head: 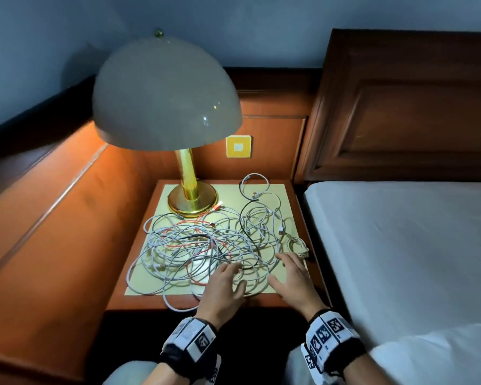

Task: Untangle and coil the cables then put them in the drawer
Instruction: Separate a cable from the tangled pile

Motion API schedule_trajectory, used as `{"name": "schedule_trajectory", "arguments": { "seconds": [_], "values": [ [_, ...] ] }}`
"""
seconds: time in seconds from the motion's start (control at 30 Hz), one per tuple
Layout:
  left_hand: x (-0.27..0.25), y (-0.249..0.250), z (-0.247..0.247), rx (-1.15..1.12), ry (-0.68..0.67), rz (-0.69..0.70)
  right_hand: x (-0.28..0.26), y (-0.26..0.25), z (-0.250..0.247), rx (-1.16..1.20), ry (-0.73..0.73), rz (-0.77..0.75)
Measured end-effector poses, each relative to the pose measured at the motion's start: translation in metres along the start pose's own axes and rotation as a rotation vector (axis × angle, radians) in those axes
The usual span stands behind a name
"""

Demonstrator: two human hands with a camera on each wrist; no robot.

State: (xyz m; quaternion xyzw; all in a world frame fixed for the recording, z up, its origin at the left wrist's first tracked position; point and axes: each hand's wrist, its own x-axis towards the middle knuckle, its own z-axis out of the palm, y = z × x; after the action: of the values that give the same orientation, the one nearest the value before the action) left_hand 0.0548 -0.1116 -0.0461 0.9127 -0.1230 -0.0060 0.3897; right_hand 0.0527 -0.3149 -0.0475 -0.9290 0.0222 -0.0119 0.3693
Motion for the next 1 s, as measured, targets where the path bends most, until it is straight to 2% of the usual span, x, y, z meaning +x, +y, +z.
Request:
{"name": "schedule_trajectory", "arguments": {
  "seconds": [0.4, 0.67, 0.87, 1.0],
  "values": [
    [-0.031, -0.03, -0.052, 0.118, 0.018, -0.108, -0.007, -0.054, 0.038, -0.082, -0.118, -0.127],
    [-0.017, -0.037, -0.062, 0.223, 0.055, -0.139, 0.016, -0.066, 0.053, -0.208, -0.125, -0.129],
    [0.002, -0.035, -0.055, 0.306, 0.006, -0.225, 0.032, -0.063, 0.064, -0.387, -0.18, -0.092],
    [0.01, -0.038, -0.052, 0.334, 0.032, -0.29, 0.039, -0.059, 0.068, -0.437, -0.206, -0.084]
  ]
}}
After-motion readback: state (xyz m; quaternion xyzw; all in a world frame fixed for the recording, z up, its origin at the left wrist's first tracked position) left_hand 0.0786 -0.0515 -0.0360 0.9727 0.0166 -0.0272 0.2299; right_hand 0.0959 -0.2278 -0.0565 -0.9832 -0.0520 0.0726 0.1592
